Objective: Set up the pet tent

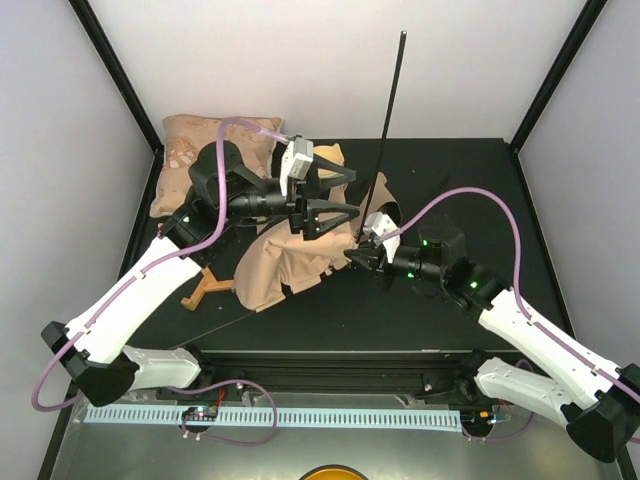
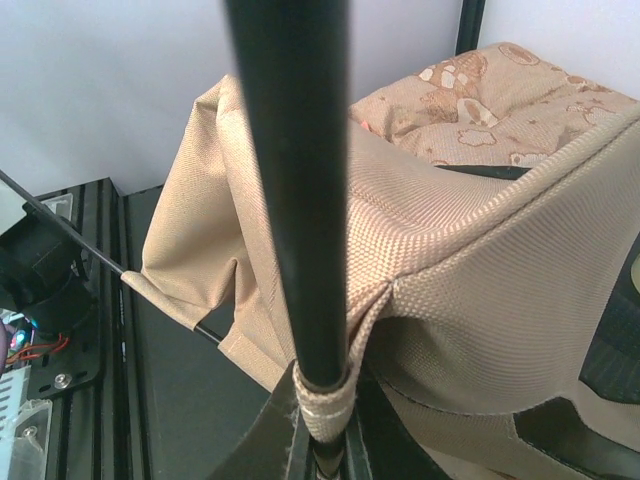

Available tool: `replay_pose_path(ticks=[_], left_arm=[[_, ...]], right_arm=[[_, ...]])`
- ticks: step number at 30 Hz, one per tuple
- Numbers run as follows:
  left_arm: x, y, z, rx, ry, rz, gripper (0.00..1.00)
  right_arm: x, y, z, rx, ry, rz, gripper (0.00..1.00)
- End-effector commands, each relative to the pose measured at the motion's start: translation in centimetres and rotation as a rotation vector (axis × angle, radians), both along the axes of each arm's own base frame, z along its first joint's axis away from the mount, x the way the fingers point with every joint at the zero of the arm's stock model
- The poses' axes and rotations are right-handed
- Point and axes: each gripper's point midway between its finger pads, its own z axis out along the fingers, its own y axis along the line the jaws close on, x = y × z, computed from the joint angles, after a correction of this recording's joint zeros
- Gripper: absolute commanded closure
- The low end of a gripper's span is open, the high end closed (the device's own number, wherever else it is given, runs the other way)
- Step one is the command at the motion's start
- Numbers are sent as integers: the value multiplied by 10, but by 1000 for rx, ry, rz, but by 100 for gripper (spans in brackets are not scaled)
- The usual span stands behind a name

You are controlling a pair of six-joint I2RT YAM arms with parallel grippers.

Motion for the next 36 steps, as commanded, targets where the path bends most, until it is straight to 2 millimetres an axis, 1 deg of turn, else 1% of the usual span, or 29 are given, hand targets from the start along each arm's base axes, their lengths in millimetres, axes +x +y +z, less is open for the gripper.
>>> replay_pose_path(ticks=[1,2,6,9,10,12,15,16,17,19,22,25,27,28,29,30,32,36], left_arm=[[-12,-8,29,-81,-83,-76,16],[-3,-15,22,-66,-68,-68,17],[5,-24,22,-67,-77,-60,22],[10,-30,22,-73,-80,-53,29],[10,-32,22,-75,-84,-54,36],[12,-33,22,-78,-86,-50,54],[16,-32,22,-78,-85,-28,88],[17,-32,22,-77,-86,-21,96],[18,-32,21,-73,-83,-11,98],[20,-31,19,-68,-78,8,99],[24,-29,16,-60,-67,34,98],[26,-27,14,-59,-57,52,98],[27,-26,9,-60,-40,57,99],[26,-25,8,-66,-37,58,99],[26,-24,4,-66,-28,58,98],[27,-24,2,-66,-24,57,98],[26,-24,-2,-66,-16,54,98],[25,-24,-8,-66,-3,50,98]], right_arm=[[-5,1,-19,-30,85,18,99],[-4,2,-19,-30,87,18,99],[-4,3,-18,-34,95,26,99],[-5,4,-20,-36,105,31,99],[-5,4,-20,-35,105,32,99],[-5,4,-21,-39,108,29,99],[-6,3,-23,-43,115,27,98],[-6,3,-23,-44,116,27,98],[-6,2,-23,-43,116,25,96],[-5,0,-23,-47,115,7,87],[-5,-7,-20,-34,88,-25,79],[-6,-16,-11,-14,50,-63,66],[-7,-22,-1,1,30,-90,54],[-7,-26,6,9,21,-110,47],[-7,-30,12,14,15,-131,43],[-8,-33,21,22,6,-139,41],[-12,-39,44,41,-6,-150,40],[-23,-48,103,90,-12,-146,40]])
